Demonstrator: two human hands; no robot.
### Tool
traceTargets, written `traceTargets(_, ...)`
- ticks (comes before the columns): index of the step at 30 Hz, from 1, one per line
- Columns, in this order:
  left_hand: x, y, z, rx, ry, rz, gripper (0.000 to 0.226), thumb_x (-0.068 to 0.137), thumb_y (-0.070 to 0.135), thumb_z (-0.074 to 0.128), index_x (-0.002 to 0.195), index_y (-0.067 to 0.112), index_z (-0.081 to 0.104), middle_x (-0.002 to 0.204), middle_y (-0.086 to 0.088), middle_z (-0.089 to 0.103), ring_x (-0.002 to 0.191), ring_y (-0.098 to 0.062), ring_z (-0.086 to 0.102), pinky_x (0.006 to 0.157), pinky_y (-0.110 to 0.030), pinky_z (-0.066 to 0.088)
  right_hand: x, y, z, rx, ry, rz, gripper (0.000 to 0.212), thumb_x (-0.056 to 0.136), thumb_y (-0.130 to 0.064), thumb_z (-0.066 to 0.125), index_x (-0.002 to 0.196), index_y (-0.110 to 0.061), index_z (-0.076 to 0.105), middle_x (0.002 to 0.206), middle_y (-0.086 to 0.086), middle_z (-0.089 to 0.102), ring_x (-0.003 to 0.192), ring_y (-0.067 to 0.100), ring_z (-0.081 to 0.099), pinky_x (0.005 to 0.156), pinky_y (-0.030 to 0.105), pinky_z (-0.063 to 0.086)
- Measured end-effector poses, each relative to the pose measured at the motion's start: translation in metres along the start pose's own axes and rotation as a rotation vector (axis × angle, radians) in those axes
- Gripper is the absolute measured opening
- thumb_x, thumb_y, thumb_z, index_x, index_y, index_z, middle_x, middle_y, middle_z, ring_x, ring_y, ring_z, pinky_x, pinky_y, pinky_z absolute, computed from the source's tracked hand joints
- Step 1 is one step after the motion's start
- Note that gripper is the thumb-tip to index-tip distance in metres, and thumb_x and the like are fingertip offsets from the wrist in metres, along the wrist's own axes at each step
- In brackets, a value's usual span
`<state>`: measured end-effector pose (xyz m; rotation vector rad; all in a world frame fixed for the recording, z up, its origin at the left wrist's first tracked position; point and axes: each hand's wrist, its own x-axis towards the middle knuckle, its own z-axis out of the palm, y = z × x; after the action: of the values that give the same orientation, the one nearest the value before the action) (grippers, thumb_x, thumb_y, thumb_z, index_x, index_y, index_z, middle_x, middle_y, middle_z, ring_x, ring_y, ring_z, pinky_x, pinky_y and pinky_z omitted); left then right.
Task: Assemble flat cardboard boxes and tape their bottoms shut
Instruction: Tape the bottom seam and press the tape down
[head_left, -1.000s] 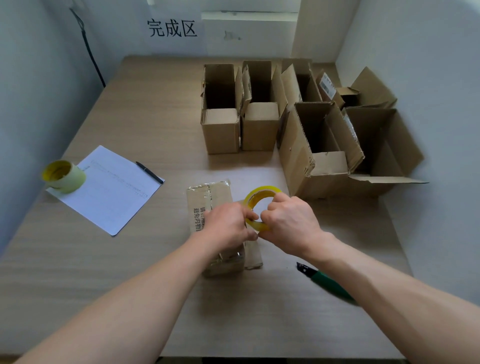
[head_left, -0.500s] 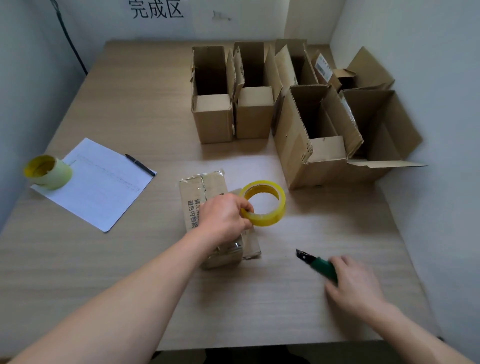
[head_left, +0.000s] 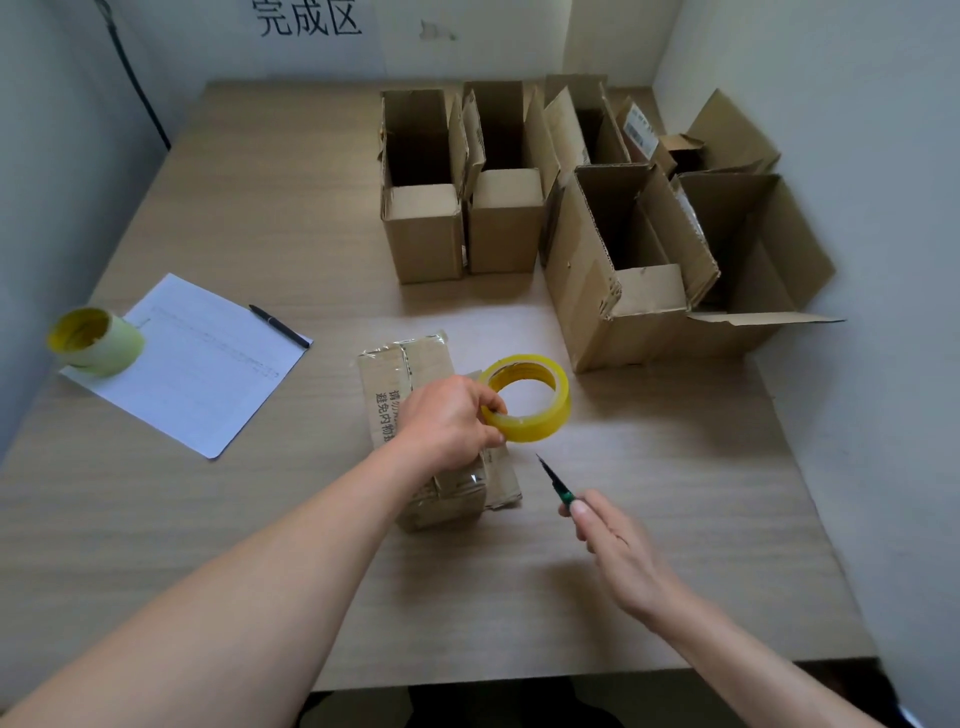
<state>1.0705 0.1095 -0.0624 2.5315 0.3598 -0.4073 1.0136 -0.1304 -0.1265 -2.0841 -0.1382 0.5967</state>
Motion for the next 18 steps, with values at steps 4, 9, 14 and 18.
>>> traceTargets(4,0.0,0.0,-0.001,0.003,-0.003,0.002,0.022,0.066,0.046,0.083,0.073,0.048,0.062,0.074,0.024,0.066,0.089,-0.008,0.062,0.069,-0.026,0.036,0.0,-0.008,0.008,0.094,-0.019,-0.011,0.022,0.081,-0.047,0.06,0.082,-0.027,0.049,0.065,-0.007,0.055,0.062,0.024,0.06,0.063,0.051,0.049)
traceTargets(9,0.0,0.001,-0.001,0.006,0.004,0.014,0.021,0.067,0.045,0.083,0.075,0.047,0.063,0.074,0.022,0.065,0.088,-0.008,0.062,0.068,-0.027,0.037,-0.001,-0.01,0.01,-0.315,0.057,-0.23,0.016,0.091,-0.049,0.05,0.104,-0.04,0.046,0.073,-0.011,0.059,0.066,0.014,0.058,0.059,0.045,0.049)
traceTargets(14,0.0,0.0,0.0,0.011,0.001,0.022,0.021,0.068,0.044,0.082,0.078,0.047,0.064,0.072,0.021,0.064,0.086,-0.008,0.061,0.068,-0.026,0.037,0.005,-0.017,0.016,-0.513,0.166,-0.405,0.013,0.093,-0.033,0.06,0.104,-0.028,0.056,0.085,-0.007,0.063,0.074,0.023,0.061,0.055,0.04,0.049)
traceTargets(18,0.001,-0.002,0.002,0.008,0.006,0.029,0.022,0.068,0.044,0.081,0.085,0.046,0.068,0.074,0.02,0.066,0.087,-0.008,0.062,0.072,-0.028,0.043,0.015,-0.012,0.019,-0.648,0.171,-0.428,0.012,0.091,-0.034,0.059,0.098,-0.023,0.057,0.082,-0.004,0.061,0.073,0.026,0.06,0.052,0.039,0.047)
